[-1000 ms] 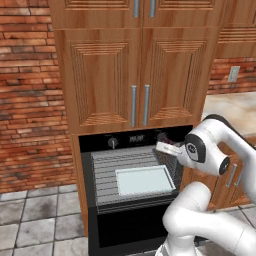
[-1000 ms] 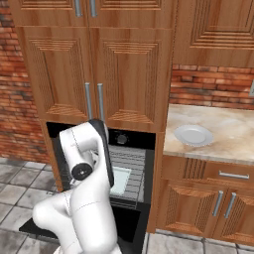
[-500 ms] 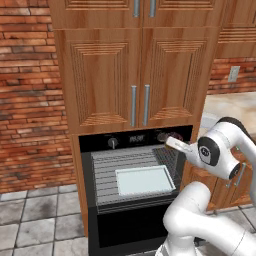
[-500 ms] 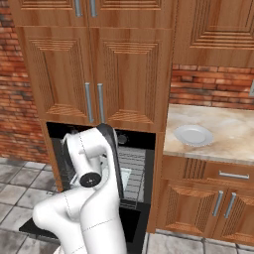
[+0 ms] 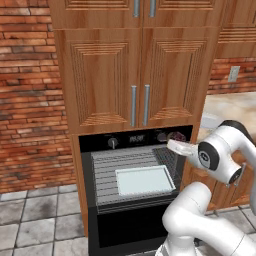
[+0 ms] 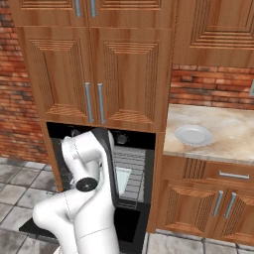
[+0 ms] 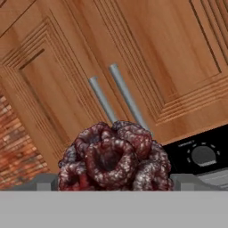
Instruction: Take the baked cake out of the oven and place it on the plate for cooling. Then close the oven door.
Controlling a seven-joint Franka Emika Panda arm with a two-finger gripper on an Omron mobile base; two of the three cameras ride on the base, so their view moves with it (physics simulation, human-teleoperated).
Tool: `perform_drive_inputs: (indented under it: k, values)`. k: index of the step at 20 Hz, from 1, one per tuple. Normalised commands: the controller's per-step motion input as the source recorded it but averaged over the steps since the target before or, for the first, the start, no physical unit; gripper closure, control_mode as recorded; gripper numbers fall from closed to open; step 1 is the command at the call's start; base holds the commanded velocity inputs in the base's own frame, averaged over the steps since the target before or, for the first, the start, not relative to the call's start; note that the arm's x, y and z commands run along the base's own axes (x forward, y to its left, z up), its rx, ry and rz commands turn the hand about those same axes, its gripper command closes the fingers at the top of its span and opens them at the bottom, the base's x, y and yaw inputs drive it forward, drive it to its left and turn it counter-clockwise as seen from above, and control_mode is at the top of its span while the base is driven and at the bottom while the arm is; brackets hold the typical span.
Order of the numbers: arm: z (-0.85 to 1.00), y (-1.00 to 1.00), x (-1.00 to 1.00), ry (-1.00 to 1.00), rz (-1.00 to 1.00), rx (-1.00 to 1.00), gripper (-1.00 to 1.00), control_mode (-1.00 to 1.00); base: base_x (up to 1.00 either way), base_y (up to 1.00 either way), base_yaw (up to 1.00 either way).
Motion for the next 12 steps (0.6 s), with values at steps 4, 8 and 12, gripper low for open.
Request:
perform_drive_inputs:
  k: [4,8,12]
  values:
    - [0.10,-0.20,-0.26,0.07,-0.04,-0.19,1.00,-1.00,0.00,0.00,0.00]
    - [0.07,-0.28,-0.29,0.08,-0.03,-0.17,1.00,-1.00,0.00,0.00,0.00]
    - [0.11,-0.38,-0.32,0.08,-0.03,-0.16,1.00,-1.00,0.00,0.00,0.00]
